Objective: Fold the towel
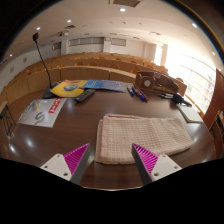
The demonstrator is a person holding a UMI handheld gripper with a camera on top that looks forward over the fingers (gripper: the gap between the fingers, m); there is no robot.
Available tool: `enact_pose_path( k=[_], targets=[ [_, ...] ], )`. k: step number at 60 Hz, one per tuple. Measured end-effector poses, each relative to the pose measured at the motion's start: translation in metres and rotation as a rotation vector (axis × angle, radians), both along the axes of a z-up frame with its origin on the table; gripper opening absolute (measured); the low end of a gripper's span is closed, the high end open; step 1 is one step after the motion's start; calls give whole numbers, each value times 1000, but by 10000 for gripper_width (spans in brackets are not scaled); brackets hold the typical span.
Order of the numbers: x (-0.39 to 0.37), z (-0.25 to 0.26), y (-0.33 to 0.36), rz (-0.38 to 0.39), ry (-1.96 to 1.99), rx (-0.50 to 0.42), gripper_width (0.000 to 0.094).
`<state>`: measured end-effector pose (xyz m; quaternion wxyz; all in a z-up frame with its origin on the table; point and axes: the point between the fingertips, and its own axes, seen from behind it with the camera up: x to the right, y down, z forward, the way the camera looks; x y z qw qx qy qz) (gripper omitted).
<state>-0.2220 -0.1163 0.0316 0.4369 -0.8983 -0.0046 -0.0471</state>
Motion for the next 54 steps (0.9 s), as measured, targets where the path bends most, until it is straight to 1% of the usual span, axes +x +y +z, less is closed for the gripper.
enact_pose_path(
  k=[9,11,13,16,19,22,24,26,29,31,36,45,50,54],
  targets=[
    [0,-33,49,23,-19,-46,836],
    [2,-40,56,26,-23,-57,820],
    [0,-37,62,29,-18,-40,798],
    [-1,-38,68,37,-24,-36,745],
    [-4,-39,70,49,-22,-38,654],
    [-8,-39,71,69,-29,-38,543],
    [-10,-40,70,95,-42,-38,452],
    [-11,-40,70,115,-62,-40,338],
    [-5,-38,70,112,-111,-33,103],
    [-4,-38,70,107,-129,-25,86],
    [-4,-37,68,131,-164,-26,58],
    [-36,-32,51,158,-33,-44,49],
    [-63,-10,33,206,114,-38,49],
    [-85,21,24,237,247,-12,49]
  ],
)
